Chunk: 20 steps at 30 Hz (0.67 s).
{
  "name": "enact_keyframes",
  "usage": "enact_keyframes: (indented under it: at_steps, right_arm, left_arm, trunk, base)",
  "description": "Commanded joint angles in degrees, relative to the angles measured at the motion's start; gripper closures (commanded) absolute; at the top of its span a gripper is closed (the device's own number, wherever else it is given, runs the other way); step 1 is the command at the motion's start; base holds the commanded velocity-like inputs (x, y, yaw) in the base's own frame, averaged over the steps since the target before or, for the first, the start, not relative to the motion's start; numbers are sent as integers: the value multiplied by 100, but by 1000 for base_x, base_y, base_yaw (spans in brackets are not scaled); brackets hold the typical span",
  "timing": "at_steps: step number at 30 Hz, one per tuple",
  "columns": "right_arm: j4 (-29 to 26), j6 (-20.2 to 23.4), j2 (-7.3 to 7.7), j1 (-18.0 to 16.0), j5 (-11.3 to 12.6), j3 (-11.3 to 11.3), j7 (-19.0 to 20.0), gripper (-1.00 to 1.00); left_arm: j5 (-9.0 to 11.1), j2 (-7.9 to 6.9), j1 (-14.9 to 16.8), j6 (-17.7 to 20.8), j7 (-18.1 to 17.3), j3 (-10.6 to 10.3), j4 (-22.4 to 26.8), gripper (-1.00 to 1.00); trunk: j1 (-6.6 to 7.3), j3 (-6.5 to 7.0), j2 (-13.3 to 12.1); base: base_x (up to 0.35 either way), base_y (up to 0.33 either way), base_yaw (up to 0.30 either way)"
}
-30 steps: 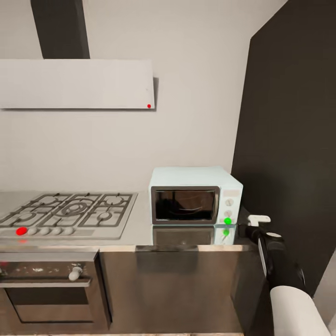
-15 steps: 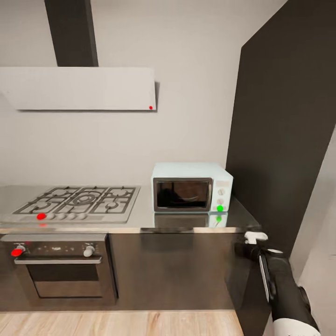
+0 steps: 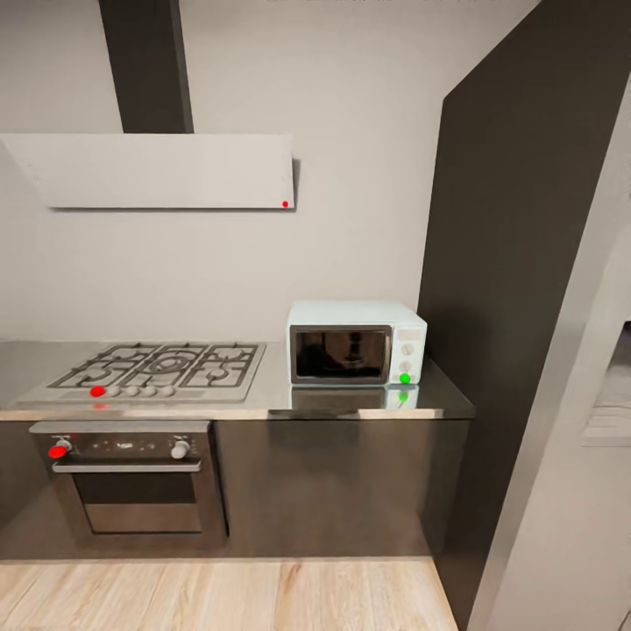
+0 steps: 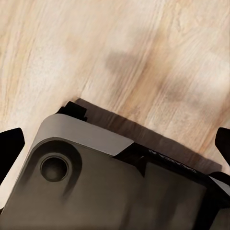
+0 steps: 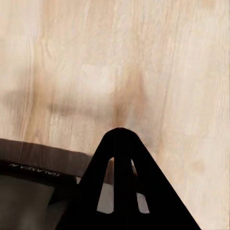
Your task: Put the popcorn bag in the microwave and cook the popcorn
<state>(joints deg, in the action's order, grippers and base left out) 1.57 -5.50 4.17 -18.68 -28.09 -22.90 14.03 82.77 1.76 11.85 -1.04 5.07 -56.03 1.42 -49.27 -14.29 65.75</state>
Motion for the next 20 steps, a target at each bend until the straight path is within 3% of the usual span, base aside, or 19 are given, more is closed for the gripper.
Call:
enact_keyframes:
  at_steps: [1, 7, 8, 12, 13, 20]
  right_arm:
    - [21, -41, 15, 179, -42, -65, -19, 100]
    - [36, -47, 8, 669, -39, -74, -306, 100]
    - [34, -47, 11, 684, -39, -74, -322, 100]
    - [36, -35, 10, 701, -39, -74, -338, 100]
    - [36, -25, 12, 700, -39, -74, -338, 100]
    - [36, 7, 16, 805, -41, -74, -348, 100]
  left_arm:
    - [27, 0, 2, -10, 31, -49, 8, -100]
    - [-45, -16, 2, 8, 23, -101, 7, -100]
    - [-130, -26, 2, 12, 21, -105, 7, -100]
    - [-786, -114, 2, 15, 20, -116, 2, -100]
    - [-836, -117, 2, 4, 23, -117, 1, -100]
    - [-911, -131, 2, -207, 29, -63, 15, -100]
  trunk:
    - [1, -6, 4]
    - [1, -6, 4]
    - [1, -6, 4]
    - [1, -6, 4]
    - [1, -6, 4]
    - [1, -6, 4]
  base:
    - [-17, 0, 0]
    - [-2, 0, 0]
    - [0, 0, 0]
    - [0, 0, 0]
    - [0, 0, 0]
    - [0, 0, 0]
